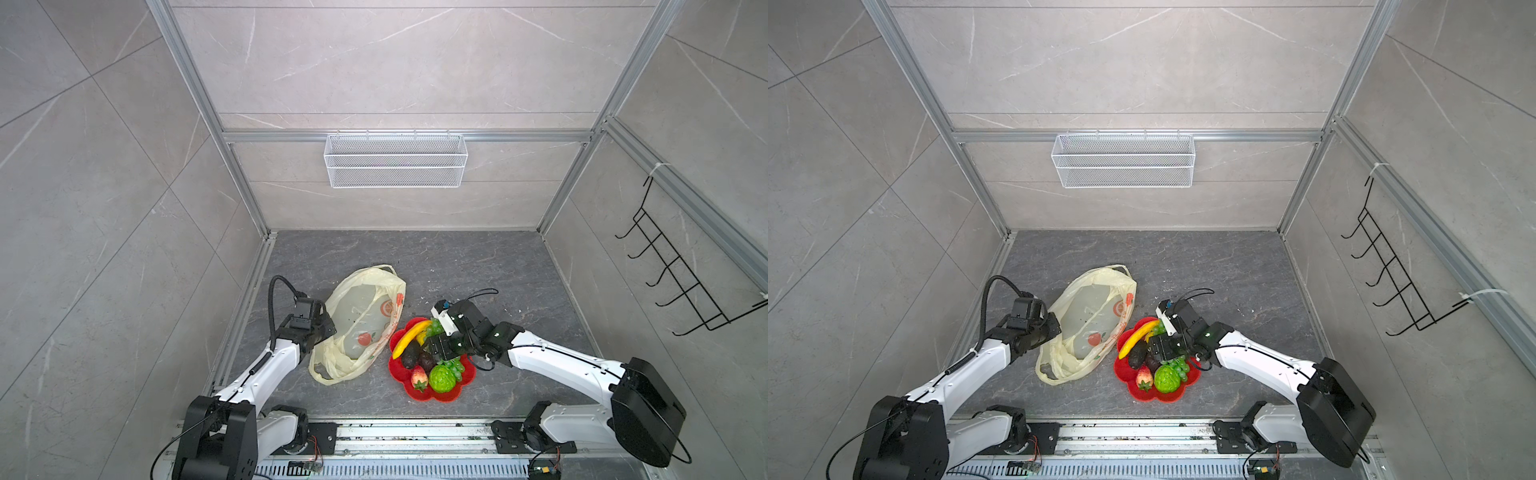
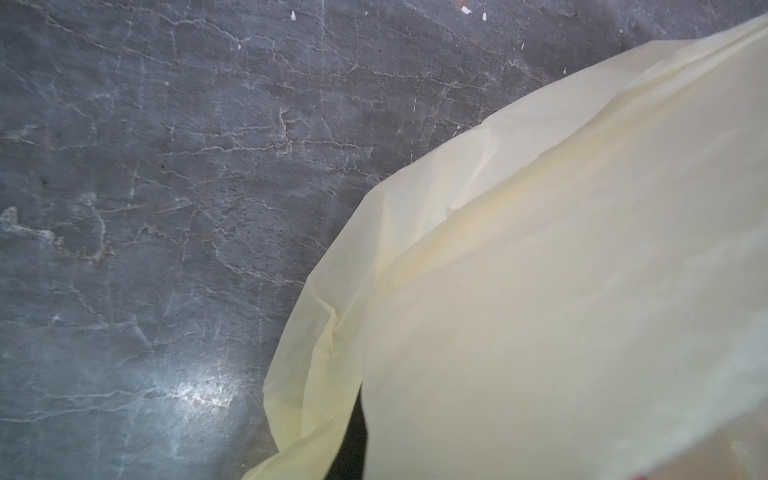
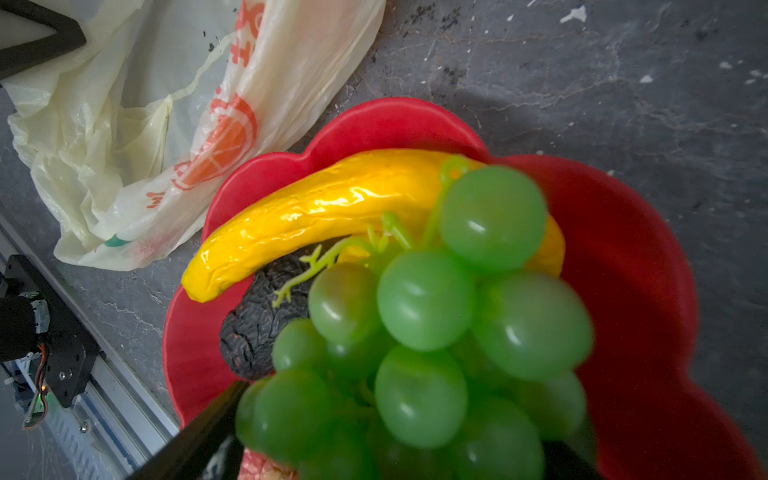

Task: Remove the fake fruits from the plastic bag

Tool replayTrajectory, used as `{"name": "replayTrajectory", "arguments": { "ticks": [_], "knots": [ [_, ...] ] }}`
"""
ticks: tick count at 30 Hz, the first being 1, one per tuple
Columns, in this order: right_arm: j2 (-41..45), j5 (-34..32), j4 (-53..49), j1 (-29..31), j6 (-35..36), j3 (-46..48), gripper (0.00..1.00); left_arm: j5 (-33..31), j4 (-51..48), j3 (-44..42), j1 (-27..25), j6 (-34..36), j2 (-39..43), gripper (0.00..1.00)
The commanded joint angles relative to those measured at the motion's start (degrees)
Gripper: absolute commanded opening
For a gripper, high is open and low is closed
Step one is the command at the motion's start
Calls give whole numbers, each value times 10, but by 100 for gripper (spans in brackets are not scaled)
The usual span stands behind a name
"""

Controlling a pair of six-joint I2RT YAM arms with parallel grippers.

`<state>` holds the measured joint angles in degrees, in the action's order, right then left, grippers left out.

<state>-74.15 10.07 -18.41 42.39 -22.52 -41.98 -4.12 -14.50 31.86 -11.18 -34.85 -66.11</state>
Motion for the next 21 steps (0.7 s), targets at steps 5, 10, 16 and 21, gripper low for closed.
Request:
{"name": "replayTrajectory", "arguments": {
  "ticks": [5,10,16,21],
  "knots": [
    [47,-93,-75,-2,-9,-35,90,8,14,6,5,13,-12,0],
    [104,-140,-118,-2,-20,-51,91,4,-20,61,5,9,-56,0],
    [209,-199,-156,-2,-96,-42,90,3,-47,207,-3,28,-170,0],
    [300,-222,-177,-2,-170,1,90,4,-100,393,-32,86,-311,0]
  ]
}}
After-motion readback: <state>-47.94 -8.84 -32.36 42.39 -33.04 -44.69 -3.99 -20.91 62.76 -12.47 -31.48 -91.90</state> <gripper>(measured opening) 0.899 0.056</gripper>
